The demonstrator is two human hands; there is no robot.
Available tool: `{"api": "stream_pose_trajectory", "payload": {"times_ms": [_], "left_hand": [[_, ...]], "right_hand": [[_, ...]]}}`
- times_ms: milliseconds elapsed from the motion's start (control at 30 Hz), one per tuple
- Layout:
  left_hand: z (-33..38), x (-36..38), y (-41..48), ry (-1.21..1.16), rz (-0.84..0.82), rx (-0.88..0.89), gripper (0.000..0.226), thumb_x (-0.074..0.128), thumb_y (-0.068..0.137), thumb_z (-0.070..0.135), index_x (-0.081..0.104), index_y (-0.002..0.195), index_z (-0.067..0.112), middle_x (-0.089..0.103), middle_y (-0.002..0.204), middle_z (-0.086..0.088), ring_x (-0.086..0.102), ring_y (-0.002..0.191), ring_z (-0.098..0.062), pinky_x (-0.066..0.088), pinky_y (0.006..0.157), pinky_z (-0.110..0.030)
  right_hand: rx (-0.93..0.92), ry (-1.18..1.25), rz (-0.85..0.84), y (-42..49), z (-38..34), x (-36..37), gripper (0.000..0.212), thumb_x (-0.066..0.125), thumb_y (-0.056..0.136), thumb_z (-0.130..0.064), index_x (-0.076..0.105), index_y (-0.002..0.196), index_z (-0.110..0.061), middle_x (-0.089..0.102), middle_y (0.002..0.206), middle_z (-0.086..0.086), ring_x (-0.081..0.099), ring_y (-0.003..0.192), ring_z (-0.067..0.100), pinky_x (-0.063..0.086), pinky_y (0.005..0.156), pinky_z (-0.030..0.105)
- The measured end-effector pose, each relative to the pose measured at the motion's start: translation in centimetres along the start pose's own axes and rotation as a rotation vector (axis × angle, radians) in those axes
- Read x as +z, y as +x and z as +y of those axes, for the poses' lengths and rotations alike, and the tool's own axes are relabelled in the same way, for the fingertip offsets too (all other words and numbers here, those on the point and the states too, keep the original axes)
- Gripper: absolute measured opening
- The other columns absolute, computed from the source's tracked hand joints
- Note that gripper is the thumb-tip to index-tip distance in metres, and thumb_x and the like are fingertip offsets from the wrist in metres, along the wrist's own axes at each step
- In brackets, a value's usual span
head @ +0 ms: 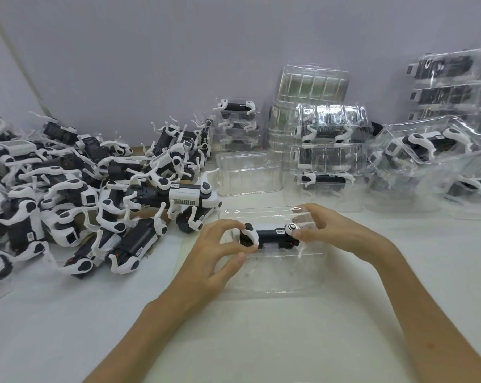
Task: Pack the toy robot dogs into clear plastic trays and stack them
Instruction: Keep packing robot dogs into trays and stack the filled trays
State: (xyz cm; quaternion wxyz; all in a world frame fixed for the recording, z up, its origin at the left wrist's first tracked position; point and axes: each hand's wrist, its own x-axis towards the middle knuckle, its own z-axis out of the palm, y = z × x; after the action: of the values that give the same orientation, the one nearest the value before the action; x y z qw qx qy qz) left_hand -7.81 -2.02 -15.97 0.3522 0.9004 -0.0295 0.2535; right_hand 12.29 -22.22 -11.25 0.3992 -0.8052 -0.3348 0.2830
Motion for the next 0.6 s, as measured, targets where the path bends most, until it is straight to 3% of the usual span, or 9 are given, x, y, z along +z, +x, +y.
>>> {"api": "stream_pose_trajectory", "payload": {"times_ms": [100, 267, 367, 433, 500, 600], "left_hand": [[0.4, -0.1, -0.2, 0.020, 0.006, -0.004, 0.035, 0.045, 0.097, 0.042, 0.072, 0.118, 0.032, 0.048, 0.139, 0.018, 0.034, 0.140, -0.012, 0.018, 0.111, -0.013], [1.0, 0.3, -0.3, -0.051, 0.021, 0.018, 0.044, 0.047, 0.098, 0.041, 0.051, 0.141, 0.032, 0.046, 0.145, 0.018, 0.033, 0.144, -0.011, 0.025, 0.113, -0.015], [0.9, 0.4, -0.3, -0.171, 0.124, 0.011, 0.051, 0.048, 0.097, 0.035, 0.040, 0.146, 0.026, 0.040, 0.152, 0.010, 0.033, 0.145, -0.018, 0.032, 0.113, -0.022], [0.6, 0.4, -0.4, -0.147, 0.213, 0.026, 0.050, 0.047, 0.096, 0.032, 0.041, 0.144, 0.019, 0.038, 0.154, 0.006, 0.033, 0.146, -0.020, 0.032, 0.115, -0.029], [0.3, 0.3, -0.4, -0.104, 0.277, 0.044, 0.047, 0.046, 0.095, 0.030, 0.044, 0.140, 0.018, 0.039, 0.152, 0.004, 0.034, 0.145, -0.019, 0.032, 0.115, -0.034], [0.3, 0.1, -0.2, -0.094, 0.305, 0.055, 0.041, 0.045, 0.095, 0.032, 0.045, 0.137, 0.026, 0.040, 0.151, 0.008, 0.036, 0.143, -0.016, 0.032, 0.112, -0.023]], "right_hand": [[-0.030, -0.040, 0.005, -0.2, -0.1, 0.2, 0.082, 0.074, 0.070, -0.056, 0.040, 0.143, -0.039, 0.044, 0.148, -0.015, 0.049, 0.129, 0.006, 0.038, 0.102, 0.029], [-0.331, -0.423, 0.317, -1.2, -2.4, 1.5, 0.066, 0.069, 0.091, -0.036, 0.036, 0.148, -0.039, 0.035, 0.154, -0.014, 0.033, 0.142, 0.009, 0.026, 0.117, 0.034], [-0.477, -0.502, 0.266, -2.3, -4.9, 5.5, 0.060, 0.050, 0.090, -0.063, 0.036, 0.146, -0.047, 0.029, 0.159, -0.015, 0.025, 0.145, 0.005, 0.019, 0.118, 0.033], [-0.435, -0.638, 0.183, -2.3, -5.6, 8.0, 0.068, 0.036, 0.089, -0.075, 0.028, 0.151, -0.047, 0.019, 0.164, -0.013, 0.015, 0.149, 0.007, 0.012, 0.119, 0.037], [-0.324, -0.721, 0.141, -2.1, -5.6, 9.1, 0.067, 0.034, 0.093, -0.072, 0.025, 0.153, -0.044, 0.017, 0.165, -0.010, 0.013, 0.151, 0.011, 0.011, 0.120, 0.040], [-0.269, -0.716, 0.219, -2.6, -4.7, 8.6, 0.060, 0.041, 0.096, -0.061, 0.030, 0.152, -0.041, 0.025, 0.163, -0.009, 0.019, 0.150, 0.012, 0.015, 0.118, 0.040]]}}
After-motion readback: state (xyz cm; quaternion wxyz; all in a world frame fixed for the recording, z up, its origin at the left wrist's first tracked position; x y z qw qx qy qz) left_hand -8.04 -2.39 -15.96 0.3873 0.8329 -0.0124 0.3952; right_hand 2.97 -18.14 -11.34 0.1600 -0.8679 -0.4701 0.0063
